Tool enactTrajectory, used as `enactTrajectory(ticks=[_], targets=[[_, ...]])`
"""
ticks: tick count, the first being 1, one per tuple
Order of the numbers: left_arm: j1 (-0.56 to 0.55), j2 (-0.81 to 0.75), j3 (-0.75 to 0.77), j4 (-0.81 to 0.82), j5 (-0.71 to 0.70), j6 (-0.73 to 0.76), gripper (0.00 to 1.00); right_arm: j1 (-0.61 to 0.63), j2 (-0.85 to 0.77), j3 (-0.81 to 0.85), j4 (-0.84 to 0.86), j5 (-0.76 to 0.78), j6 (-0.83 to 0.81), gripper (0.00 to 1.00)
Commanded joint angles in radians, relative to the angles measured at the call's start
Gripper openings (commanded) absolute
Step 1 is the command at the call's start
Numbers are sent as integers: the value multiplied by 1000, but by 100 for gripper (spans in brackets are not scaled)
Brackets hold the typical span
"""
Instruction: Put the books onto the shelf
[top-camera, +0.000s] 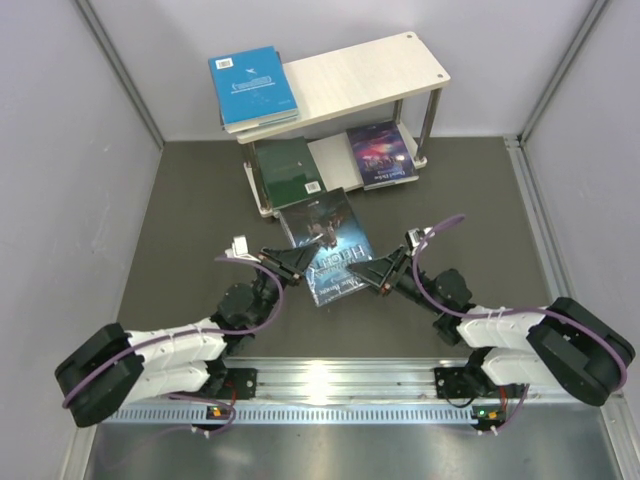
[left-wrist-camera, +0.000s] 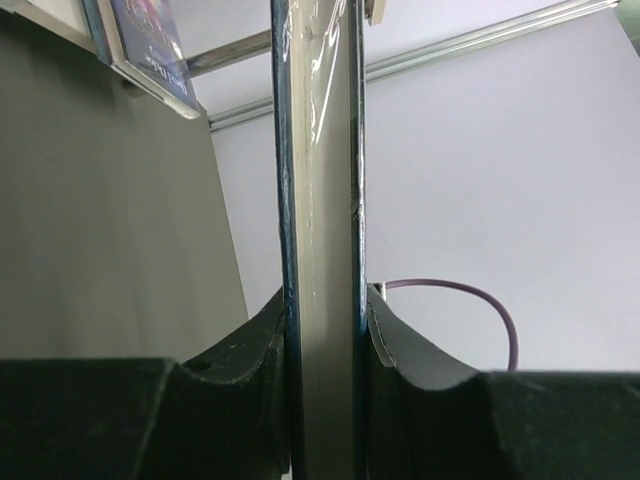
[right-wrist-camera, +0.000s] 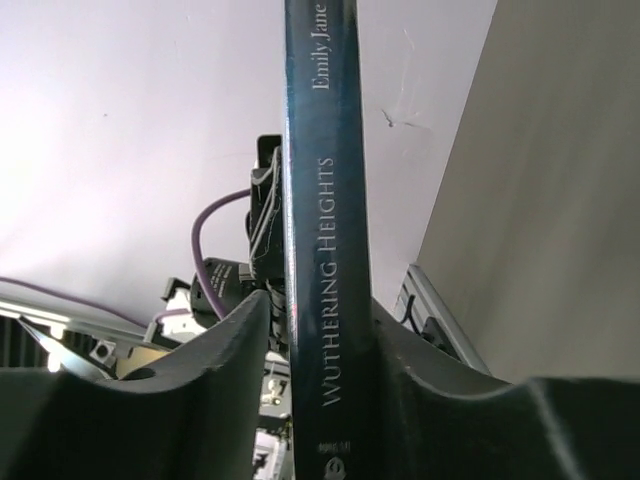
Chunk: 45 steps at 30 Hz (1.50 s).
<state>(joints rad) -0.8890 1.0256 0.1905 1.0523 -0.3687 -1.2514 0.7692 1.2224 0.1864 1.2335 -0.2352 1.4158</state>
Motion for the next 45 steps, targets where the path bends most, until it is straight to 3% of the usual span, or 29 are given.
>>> enactTrajectory(ticks=[1,4,5,6,9,12,16,19,24,30,34,39,45], targets=[[-18,63,0,187,10,-6,0,5,-15,77,233,-10,-2,35],[-25,108,-10,239,8,-20,0,-1,-27,87,228,-15,-2,16],[-25,117,-11,245,7,-23,0,-2,-31,85,222,-16,-2,4],[-25,126,-11,245,10,-26,0,-7,-35,82,219,-22,0,0],[-25,128,10,180,23,1,0,-59,-70,50,192,-45,6,0],[-25,87,56,14,49,75,15,-126,-139,16,123,-97,11,0],[-24,-16,121,-247,60,226,43,-345,-272,-53,35,-212,49,0],[-25,-85,119,-348,31,292,60,-489,-369,-53,-73,-308,61,0],[-22,-173,98,-448,2,365,99,-654,-420,-7,-189,-414,49,0],[-21,-188,24,-457,-53,447,99,-758,-204,151,-175,-515,63,0],[-10,-89,-48,-353,-110,465,99,-763,3,286,-85,-535,98,0],[18,-47,-34,-321,-98,466,99,-762,167,517,-195,-526,5,0],[51,-9,-49,-284,-56,445,99,-762,425,753,-212,-495,-6,0]])
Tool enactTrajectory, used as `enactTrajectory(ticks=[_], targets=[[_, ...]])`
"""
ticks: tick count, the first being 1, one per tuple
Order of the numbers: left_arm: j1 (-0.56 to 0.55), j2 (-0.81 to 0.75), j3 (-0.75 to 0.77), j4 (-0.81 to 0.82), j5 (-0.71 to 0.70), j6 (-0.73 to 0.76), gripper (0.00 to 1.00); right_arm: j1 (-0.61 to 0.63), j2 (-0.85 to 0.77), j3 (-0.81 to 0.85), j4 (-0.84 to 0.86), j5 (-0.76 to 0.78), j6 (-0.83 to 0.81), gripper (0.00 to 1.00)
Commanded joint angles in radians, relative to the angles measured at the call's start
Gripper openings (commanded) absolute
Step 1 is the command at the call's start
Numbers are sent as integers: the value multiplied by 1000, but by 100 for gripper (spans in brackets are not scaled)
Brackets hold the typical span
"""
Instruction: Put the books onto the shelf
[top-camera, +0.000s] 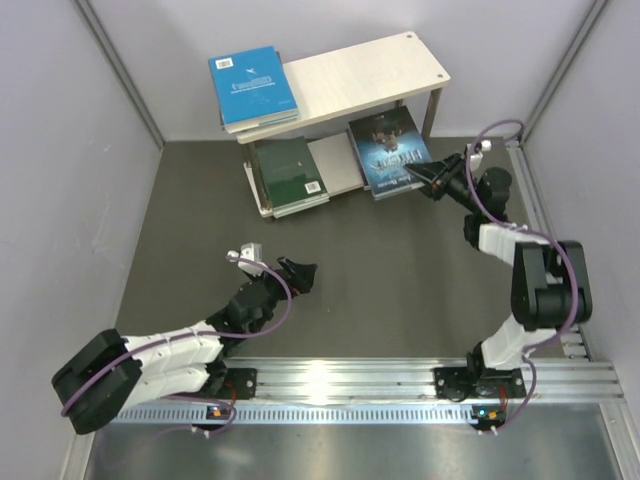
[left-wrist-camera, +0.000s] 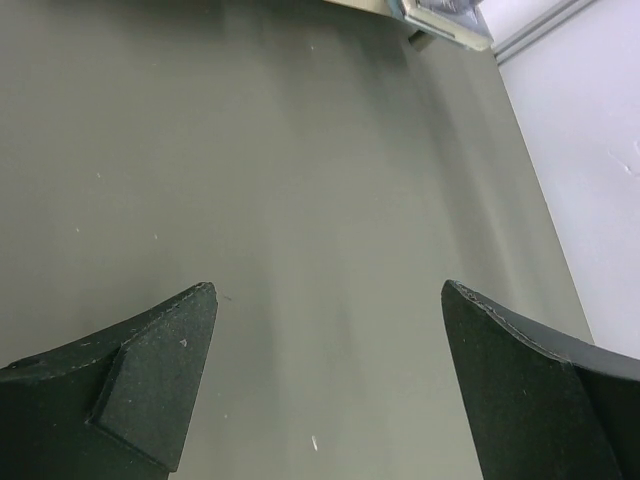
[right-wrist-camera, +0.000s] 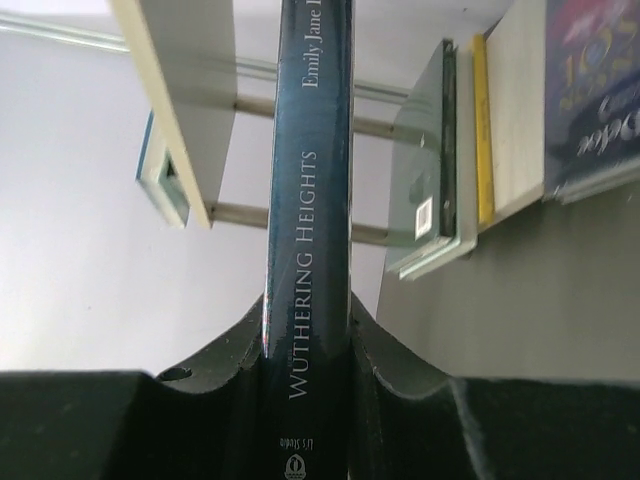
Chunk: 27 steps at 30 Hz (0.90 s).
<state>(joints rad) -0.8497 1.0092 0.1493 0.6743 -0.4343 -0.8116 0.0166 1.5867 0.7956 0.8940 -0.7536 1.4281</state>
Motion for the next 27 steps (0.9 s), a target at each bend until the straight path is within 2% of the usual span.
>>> enactTrajectory(ticks=[1,5,8,12,18,21,22,25,27], targets=[[17,11,-11,112,11,3,99,-10,126,171,135,30,-5,0],[23,34,-14,131,17,-1,99,-9,275,296,161,57,29,0],[23,51,-13,146,17,-4,99,-7,369,407,120,75,16,0],[29,66,-11,157,20,-6,99,11,473,563,39,89,-14,0],[37,72,-13,162,23,-12,99,20,551,694,-116,103,-69,1],[40,81,-10,159,23,-15,99,26,584,731,-144,94,-78,14],[40,80,-8,159,25,-15,99,31,590,734,-147,91,-81,21],[41,83,-7,157,26,-18,99,40,604,743,-167,76,-95,28],[44,85,-7,157,28,-20,99,48,613,740,-173,66,-95,28]])
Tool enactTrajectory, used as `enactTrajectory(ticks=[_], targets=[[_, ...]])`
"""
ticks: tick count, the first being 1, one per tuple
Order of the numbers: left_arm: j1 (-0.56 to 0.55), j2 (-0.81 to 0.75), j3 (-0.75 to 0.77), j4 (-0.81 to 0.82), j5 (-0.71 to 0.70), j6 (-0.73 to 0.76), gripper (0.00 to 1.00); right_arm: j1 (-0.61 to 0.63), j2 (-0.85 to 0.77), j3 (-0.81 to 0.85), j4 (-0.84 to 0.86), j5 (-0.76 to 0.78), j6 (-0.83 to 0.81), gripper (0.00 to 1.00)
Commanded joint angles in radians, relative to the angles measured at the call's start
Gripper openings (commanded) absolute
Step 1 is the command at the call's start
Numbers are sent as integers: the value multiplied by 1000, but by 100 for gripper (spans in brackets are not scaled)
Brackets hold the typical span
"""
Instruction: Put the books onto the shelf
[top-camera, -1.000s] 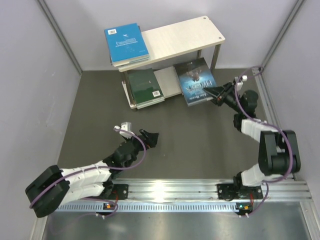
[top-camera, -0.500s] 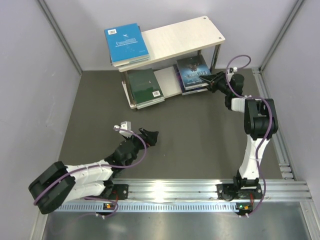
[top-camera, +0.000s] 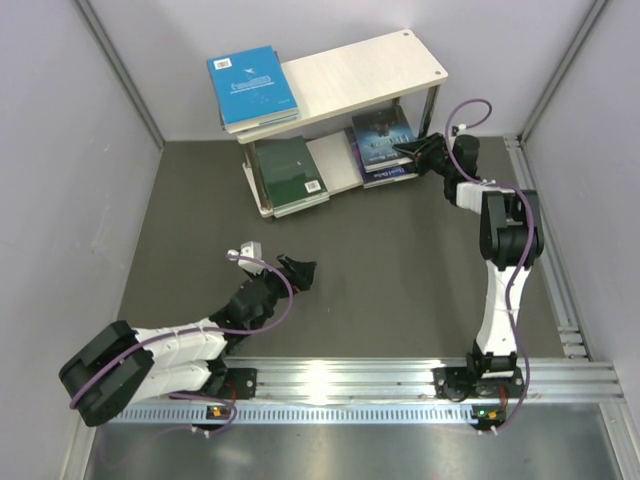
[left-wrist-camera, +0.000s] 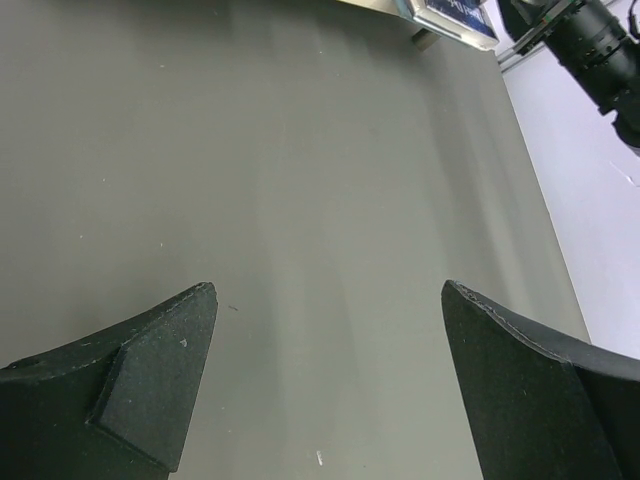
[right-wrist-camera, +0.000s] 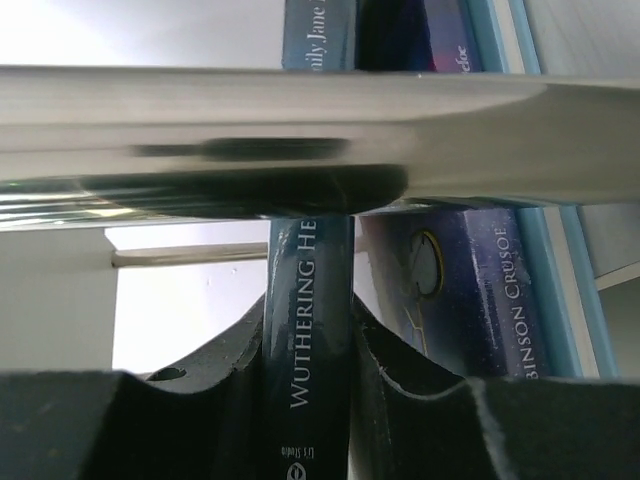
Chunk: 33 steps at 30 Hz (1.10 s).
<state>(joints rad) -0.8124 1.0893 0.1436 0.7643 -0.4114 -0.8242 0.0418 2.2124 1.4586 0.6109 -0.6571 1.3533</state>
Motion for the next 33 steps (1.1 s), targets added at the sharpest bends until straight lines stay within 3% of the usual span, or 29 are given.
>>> enactTrajectory(ticks=[1,6,9,12,13,14,19,22,30,33], targets=[[9,4,-1,66,5,-7,99,23,-11,74,115,-33,-20,28],[10,6,-1,64,8,-10,99,24,-13,45,127,-50,-19,38],[10,6,1,63,8,-12,99,20,-17,37,119,-56,-22,59],[12,7,2,59,10,-12,99,6,-20,22,116,-59,-25,67],[12,7,2,58,10,-12,99,1,-23,17,112,-62,-25,84],[12,9,4,58,10,-13,99,-6,-22,11,110,-68,-22,88],[12,18,13,46,11,-13,99,-29,-37,-18,110,-108,0,99],[12,20,16,40,11,-13,99,-36,-57,-27,34,-128,-31,100],[12,20,17,40,13,-15,99,-77,-147,-18,-342,-113,-241,100],[13,23,19,40,14,-15,99,-80,-149,57,-503,-101,-351,100]])
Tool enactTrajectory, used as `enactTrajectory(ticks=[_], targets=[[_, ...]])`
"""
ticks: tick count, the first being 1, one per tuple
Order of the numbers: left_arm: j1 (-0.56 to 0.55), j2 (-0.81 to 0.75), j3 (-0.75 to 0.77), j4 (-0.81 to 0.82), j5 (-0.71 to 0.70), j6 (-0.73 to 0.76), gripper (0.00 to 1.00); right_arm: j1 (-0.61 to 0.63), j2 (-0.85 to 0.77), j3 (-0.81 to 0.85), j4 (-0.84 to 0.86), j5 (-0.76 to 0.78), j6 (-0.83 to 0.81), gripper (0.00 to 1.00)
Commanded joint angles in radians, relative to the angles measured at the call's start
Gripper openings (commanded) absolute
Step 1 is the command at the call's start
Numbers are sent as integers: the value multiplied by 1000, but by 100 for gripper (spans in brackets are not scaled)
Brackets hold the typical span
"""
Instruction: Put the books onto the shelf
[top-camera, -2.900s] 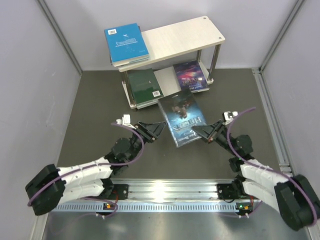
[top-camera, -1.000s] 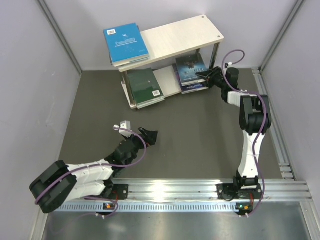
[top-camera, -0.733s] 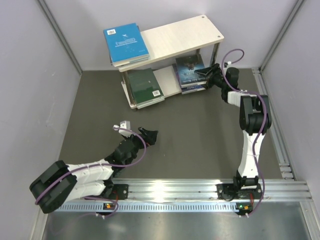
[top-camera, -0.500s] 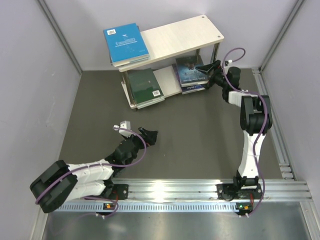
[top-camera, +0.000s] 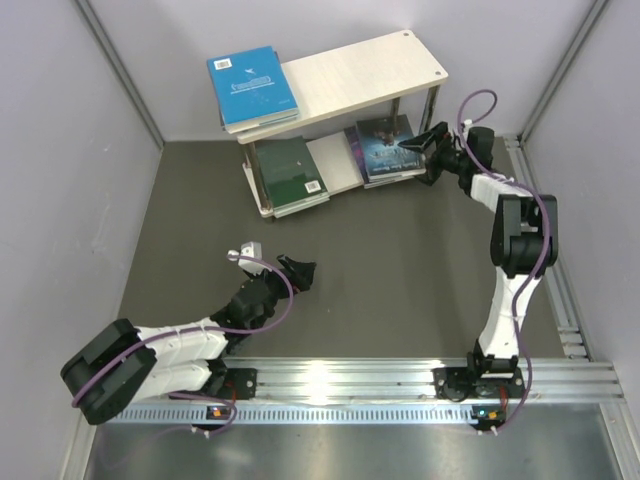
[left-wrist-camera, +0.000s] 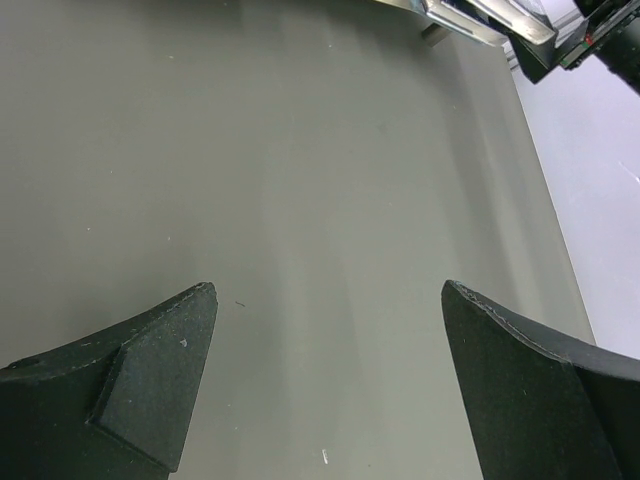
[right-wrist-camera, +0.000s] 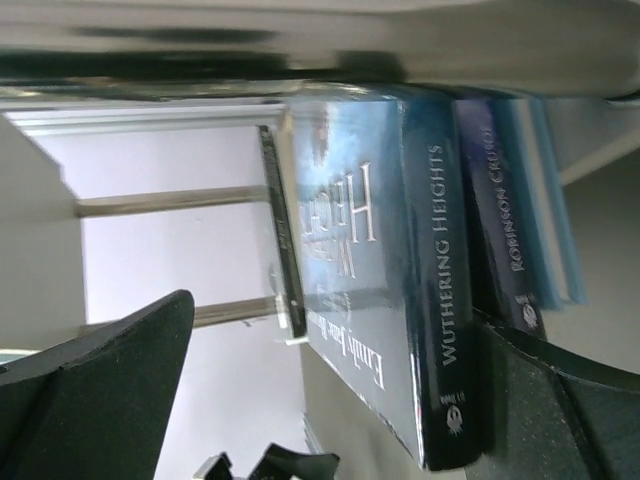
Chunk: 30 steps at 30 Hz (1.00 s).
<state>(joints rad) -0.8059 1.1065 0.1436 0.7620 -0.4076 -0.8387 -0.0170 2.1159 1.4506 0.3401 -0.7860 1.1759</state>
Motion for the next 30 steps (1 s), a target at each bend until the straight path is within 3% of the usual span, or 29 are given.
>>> enactTrajectory(ticks=[1,4,13,14,15,27,30], targets=[[7,6,19,42,10,-2,99,-21,-51,108,-334,39,-202,100],[8,7,21,40,10,0,99,-21,-47,163,-500,57,-295,100],[7,10,24,37,12,0,99,-34,-86,102,-604,105,-413,98],[8,9,24,37,12,-2,99,-35,-88,97,-604,103,-417,93],[7,10,24,37,12,0,99,-35,-89,96,-601,103,-418,81],[10,15,25,36,15,-3,99,-37,-111,100,-596,100,-415,40],[10,15,25,36,15,-3,99,-37,-109,105,-576,106,-406,36]])
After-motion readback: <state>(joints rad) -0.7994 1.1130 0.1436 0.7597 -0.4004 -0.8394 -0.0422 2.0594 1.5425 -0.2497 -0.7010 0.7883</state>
